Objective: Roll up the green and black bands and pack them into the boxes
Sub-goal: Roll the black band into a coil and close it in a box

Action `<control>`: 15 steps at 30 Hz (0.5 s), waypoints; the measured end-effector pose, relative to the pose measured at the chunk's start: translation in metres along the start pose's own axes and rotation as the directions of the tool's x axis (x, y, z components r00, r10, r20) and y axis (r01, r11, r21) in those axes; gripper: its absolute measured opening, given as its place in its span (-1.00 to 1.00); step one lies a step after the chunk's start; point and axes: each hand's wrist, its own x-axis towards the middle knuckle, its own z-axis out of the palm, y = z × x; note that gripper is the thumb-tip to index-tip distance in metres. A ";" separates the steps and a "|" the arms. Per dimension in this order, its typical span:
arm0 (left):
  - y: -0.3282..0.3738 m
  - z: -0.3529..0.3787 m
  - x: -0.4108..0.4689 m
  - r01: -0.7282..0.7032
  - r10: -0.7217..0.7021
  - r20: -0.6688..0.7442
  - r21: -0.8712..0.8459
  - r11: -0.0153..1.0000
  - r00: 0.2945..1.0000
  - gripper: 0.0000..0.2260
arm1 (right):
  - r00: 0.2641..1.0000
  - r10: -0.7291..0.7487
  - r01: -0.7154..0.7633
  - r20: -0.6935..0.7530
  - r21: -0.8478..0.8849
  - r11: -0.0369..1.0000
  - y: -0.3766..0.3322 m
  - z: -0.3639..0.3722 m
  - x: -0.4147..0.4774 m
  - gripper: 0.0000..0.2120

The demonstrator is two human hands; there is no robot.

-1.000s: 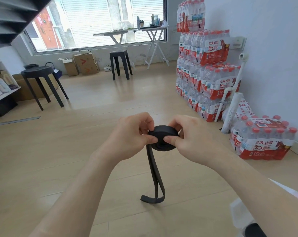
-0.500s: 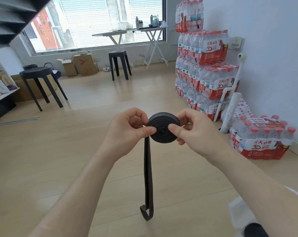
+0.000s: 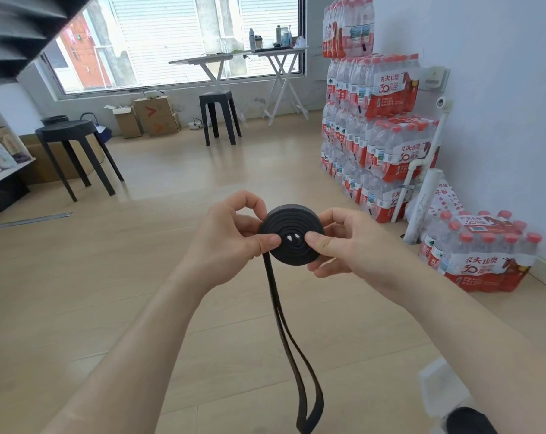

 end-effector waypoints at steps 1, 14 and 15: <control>0.000 0.002 -0.001 -0.012 0.011 0.020 0.075 0.997 1.000 -0.72 | 0.999 -0.041 0.037 -0.015 -0.202 0.979 -0.002 -0.004 0.000 -0.85; -0.002 0.016 0.002 -0.060 0.042 0.069 0.290 0.955 0.997 -0.66 | 0.937 -0.349 0.240 0.033 -0.784 0.572 -0.004 0.001 -0.005 -0.84; -0.002 0.015 0.002 -0.048 0.032 0.063 0.272 0.961 0.997 -0.68 | 0.937 -0.349 0.242 0.032 -0.779 0.578 -0.003 0.001 -0.005 -0.84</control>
